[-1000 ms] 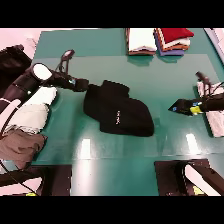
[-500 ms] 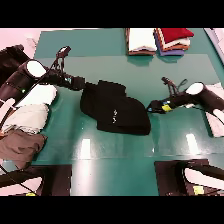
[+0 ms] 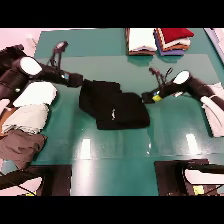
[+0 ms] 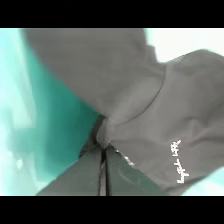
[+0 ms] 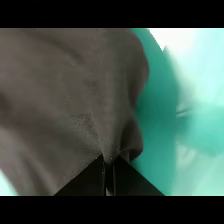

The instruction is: Fold the shirts.

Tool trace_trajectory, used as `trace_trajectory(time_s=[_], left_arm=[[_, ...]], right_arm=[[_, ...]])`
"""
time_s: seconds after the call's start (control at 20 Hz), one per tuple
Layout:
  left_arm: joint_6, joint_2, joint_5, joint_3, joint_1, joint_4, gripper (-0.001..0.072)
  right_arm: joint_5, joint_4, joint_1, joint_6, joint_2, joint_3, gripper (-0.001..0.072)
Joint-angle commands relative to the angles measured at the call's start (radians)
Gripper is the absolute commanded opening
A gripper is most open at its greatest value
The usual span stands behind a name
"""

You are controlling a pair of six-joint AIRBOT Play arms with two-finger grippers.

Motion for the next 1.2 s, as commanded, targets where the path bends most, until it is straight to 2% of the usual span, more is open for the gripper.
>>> trace_trajectory(time_s=[0.0, 0.25, 0.5, 0.65, 0.85, 1.0, 1.1, 1.15], left_arm=[[0.001, 0.127, 0.002, 0.139, 0.001, 0.059, 0.0022], [0.0, 0.365, 0.003, 0.417, 0.001, 0.07, 0.0022], [0.0, 0.508, 0.001, 0.52, 0.001, 0.07, 0.0022], [0.0, 0.496, -0.054, 0.511, 0.001, 0.089, 0.0022], [-0.01, 0.381, -0.208, 0.378, 0.001, 0.108, 0.0022], [-0.008, 0.281, -0.253, 0.193, 0.001, 0.152, 0.0022], [-0.01, 0.225, -0.229, 0.072, 0.001, 0.264, 0.0022], [-0.015, 0.209, -0.224, 0.033, 0.001, 0.321, 0.0022]], right_arm=[[0.052, -0.05, -0.025, -0.008, 0.163, 0.162, 0.0016], [0.147, -0.052, -0.06, 0.0, 0.438, 0.471, 0.0015], [0.194, -0.079, -0.06, 0.087, 0.554, 0.618, 0.0015], [0.235, -0.076, -0.058, 0.126, 0.528, 0.643, 0.0015], [0.396, -0.078, 0.032, 0.179, 0.368, 0.637, 0.0015], [0.362, -0.132, 0.172, 0.181, 0.261, 0.5, 0.0015], [0.323, -0.254, 0.274, 0.208, 0.218, 0.373, 0.0015], [0.299, -0.269, 0.313, 0.212, 0.204, 0.312, 0.0015]])
